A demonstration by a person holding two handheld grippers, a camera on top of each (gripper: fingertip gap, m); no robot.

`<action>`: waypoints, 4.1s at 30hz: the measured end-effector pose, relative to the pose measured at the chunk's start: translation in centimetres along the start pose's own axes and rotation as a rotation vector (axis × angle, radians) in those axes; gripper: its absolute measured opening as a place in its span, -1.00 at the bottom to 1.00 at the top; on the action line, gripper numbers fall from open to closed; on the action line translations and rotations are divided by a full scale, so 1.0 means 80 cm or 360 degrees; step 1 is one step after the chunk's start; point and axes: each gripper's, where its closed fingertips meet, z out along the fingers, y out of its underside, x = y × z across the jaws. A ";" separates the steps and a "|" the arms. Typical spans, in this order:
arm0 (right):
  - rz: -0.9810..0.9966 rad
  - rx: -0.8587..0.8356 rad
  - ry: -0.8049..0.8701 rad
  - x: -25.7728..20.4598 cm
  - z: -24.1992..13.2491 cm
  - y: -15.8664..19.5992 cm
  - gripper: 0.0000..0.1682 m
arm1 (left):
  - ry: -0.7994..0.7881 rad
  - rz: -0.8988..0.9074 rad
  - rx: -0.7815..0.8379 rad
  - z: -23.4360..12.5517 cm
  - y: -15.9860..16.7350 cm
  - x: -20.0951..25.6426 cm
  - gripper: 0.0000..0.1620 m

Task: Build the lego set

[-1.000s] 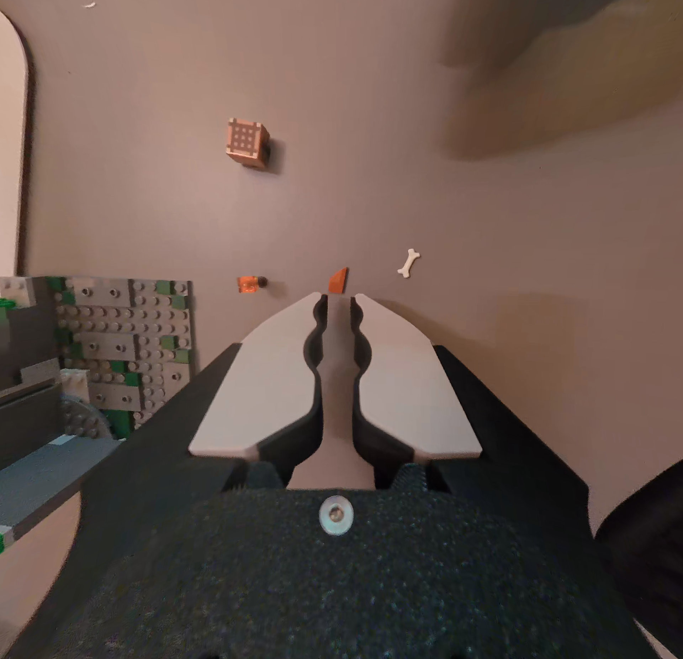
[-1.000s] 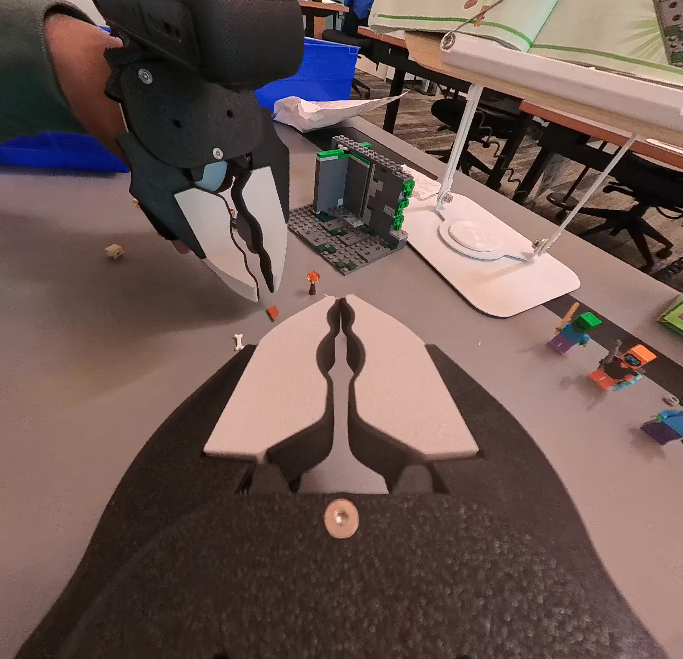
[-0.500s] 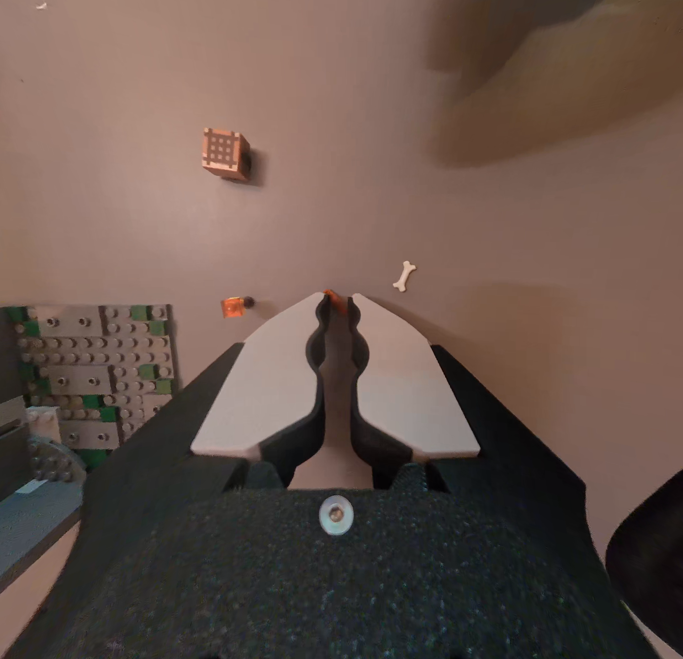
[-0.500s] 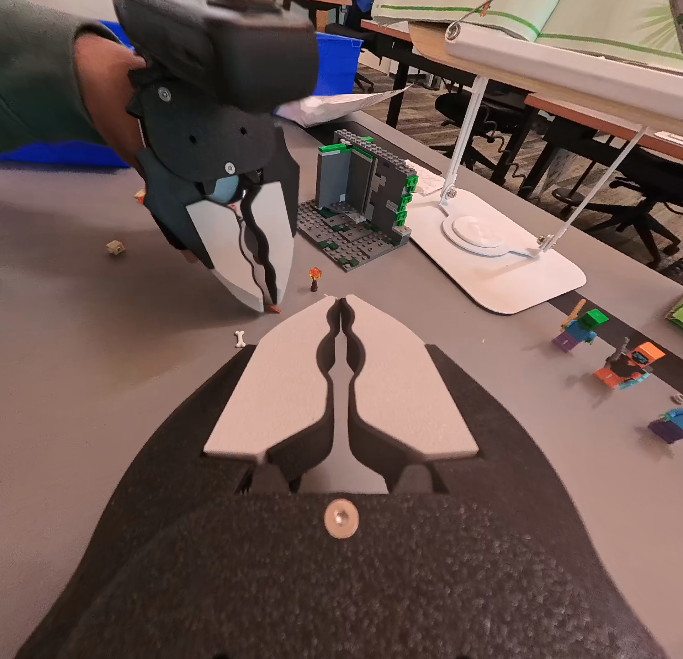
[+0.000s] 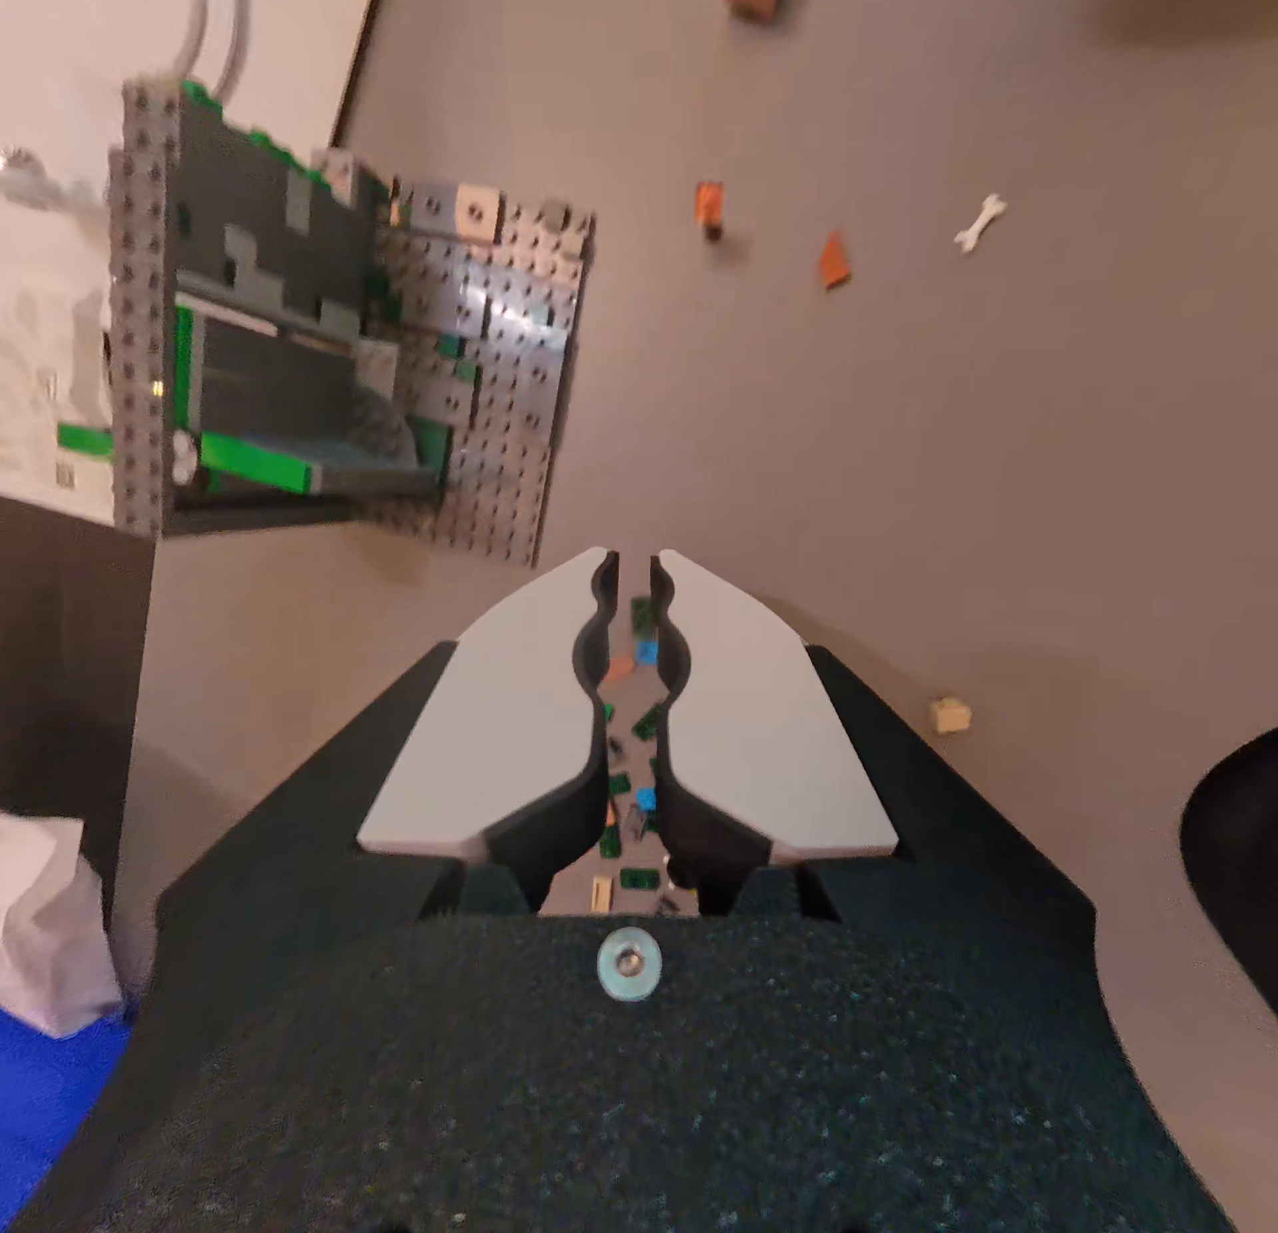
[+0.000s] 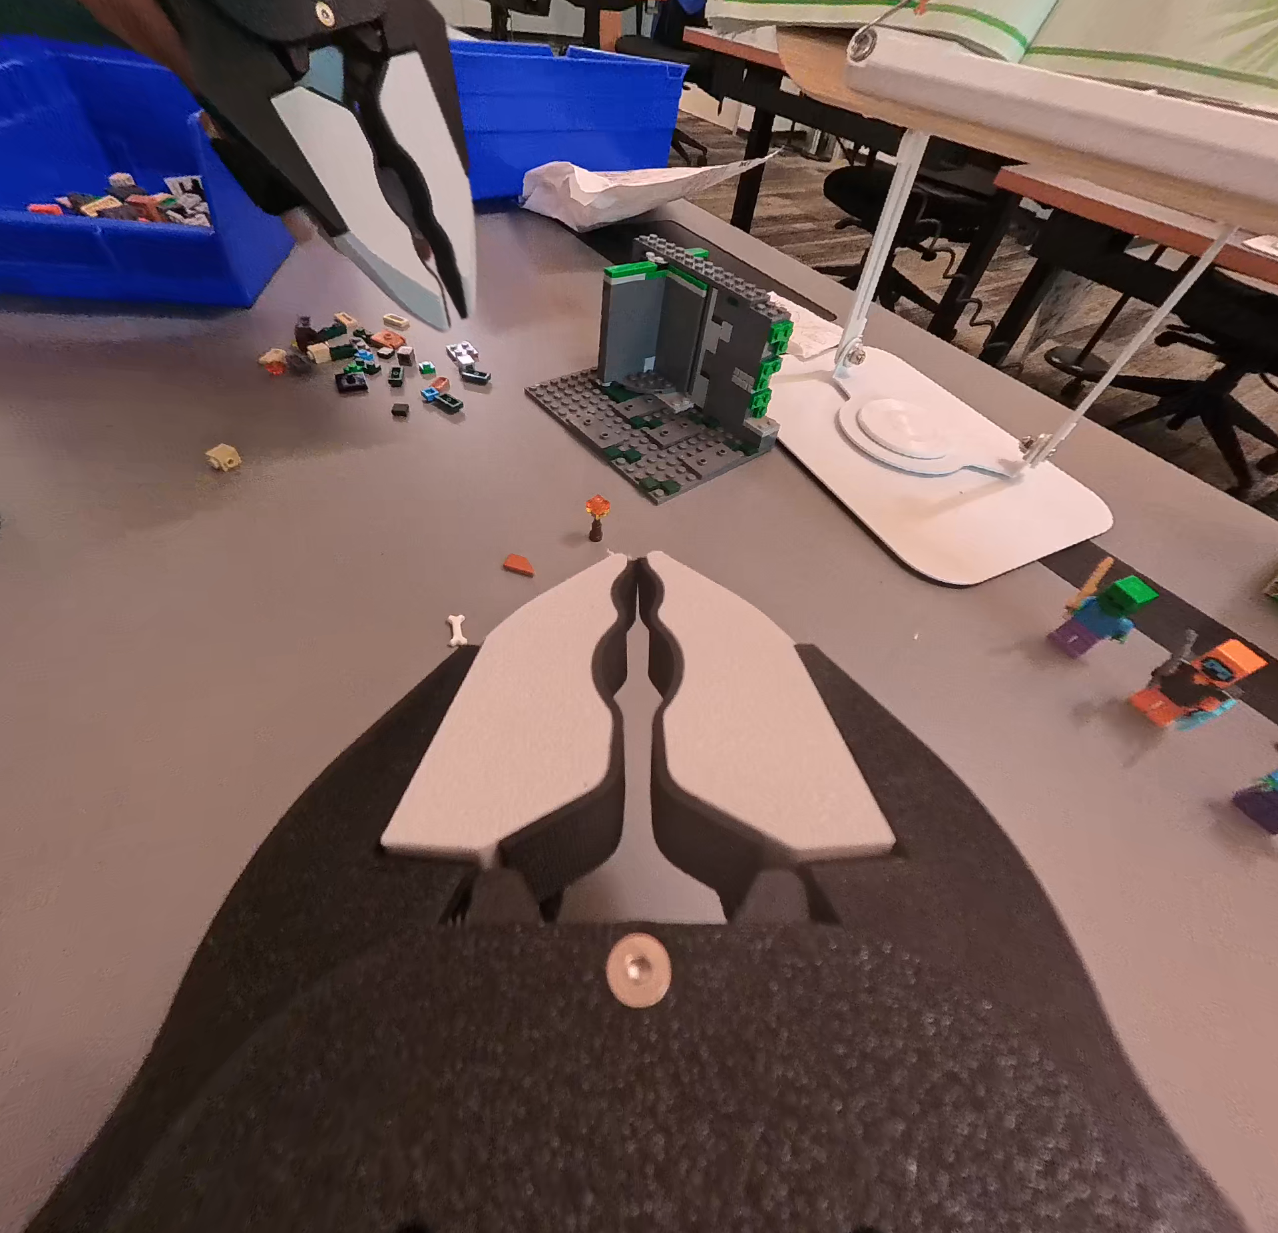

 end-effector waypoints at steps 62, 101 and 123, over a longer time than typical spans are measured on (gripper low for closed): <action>0.0988 0.0426 -0.1589 -0.133 -0.059 -0.078 -0.74 | 0.0501 0.0288 0.1726 -0.083 -0.164 0.185 -0.91; 0.0332 -0.0357 -0.0495 -0.045 0.003 0.045 -0.78 | 0.0398 0.0151 0.0594 0.106 -0.117 0.091 -0.91; 0.0272 -0.0373 -0.0492 -0.054 0.009 0.051 -0.79 | 0.0285 -0.0012 0.0555 0.087 -0.081 0.083 -0.82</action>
